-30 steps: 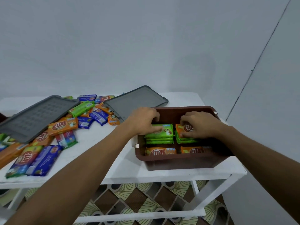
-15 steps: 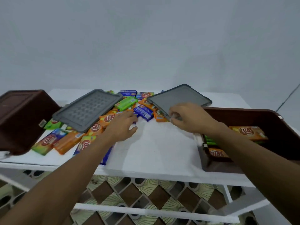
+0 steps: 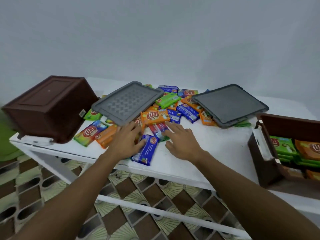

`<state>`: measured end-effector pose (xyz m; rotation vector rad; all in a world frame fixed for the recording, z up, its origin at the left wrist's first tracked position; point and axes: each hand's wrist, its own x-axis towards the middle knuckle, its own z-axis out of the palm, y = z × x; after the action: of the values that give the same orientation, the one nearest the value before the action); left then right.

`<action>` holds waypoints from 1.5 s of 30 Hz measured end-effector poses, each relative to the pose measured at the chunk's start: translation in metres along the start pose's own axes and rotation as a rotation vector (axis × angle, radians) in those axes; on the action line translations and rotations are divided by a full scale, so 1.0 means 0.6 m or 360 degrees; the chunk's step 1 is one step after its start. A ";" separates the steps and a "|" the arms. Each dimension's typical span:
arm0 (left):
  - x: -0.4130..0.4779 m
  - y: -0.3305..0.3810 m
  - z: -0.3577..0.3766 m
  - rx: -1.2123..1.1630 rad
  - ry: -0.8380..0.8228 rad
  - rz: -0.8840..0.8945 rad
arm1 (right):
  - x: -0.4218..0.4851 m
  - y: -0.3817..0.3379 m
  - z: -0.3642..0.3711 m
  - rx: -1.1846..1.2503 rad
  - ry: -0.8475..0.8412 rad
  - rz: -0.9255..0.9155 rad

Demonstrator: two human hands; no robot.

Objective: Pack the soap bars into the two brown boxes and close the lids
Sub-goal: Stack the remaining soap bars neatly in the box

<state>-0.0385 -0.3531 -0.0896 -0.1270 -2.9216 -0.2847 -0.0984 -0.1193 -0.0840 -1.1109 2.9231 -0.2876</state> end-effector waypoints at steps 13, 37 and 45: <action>0.034 0.083 0.015 -0.0014 -0.0019 0.0173 | -0.086 0.068 -0.017 -0.0089 0.0183 0.0329; 0.134 0.233 -0.072 -0.1524 -0.0528 -0.0280 | -0.171 0.122 -0.252 0.1297 0.0330 0.1035; 0.193 0.414 -0.108 -0.1798 -0.0330 -0.0128 | -0.296 0.257 -0.350 0.1452 0.0512 0.1058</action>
<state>-0.1128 -0.1153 0.0419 -0.2002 -2.5438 -1.9612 -0.0807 0.1466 0.0846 0.0357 2.5936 -1.6249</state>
